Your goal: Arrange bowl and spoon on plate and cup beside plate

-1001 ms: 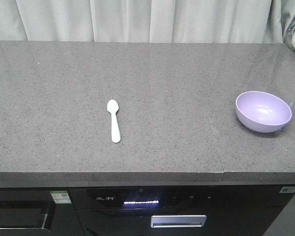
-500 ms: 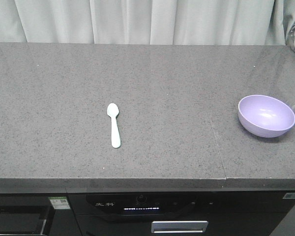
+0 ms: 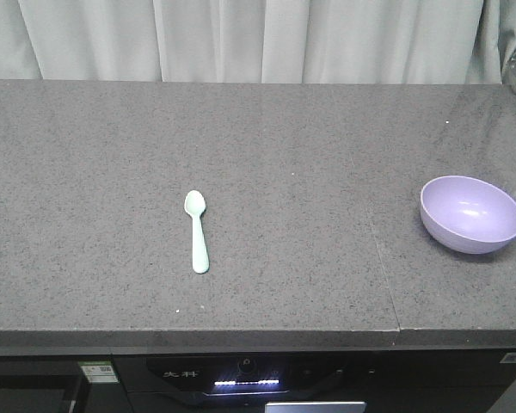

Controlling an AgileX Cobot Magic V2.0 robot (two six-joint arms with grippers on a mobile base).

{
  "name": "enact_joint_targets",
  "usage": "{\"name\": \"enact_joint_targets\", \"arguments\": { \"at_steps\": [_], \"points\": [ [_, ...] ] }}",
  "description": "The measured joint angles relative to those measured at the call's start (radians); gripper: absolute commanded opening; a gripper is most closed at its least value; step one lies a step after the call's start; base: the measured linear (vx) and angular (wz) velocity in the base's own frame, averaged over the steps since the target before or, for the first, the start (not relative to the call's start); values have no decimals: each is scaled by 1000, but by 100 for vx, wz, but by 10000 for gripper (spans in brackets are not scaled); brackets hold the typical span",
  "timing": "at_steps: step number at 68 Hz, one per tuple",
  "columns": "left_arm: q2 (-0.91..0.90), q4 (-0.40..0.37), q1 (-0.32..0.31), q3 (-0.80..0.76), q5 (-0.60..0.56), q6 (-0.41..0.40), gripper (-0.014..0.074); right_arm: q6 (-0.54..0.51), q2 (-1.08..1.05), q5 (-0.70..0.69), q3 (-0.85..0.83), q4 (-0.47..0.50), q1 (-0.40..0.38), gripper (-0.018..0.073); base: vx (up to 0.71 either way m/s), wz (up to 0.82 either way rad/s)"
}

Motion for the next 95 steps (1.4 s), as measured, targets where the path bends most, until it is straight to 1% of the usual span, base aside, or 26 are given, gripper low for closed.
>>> {"name": "enact_joint_targets", "arguments": {
  "at_steps": [95],
  "points": [
    [0, 0, 0, 0, 0, 0, -6, 0, 0, 0, 0, 0, 0, -5, 3, -1]
  ]
}}
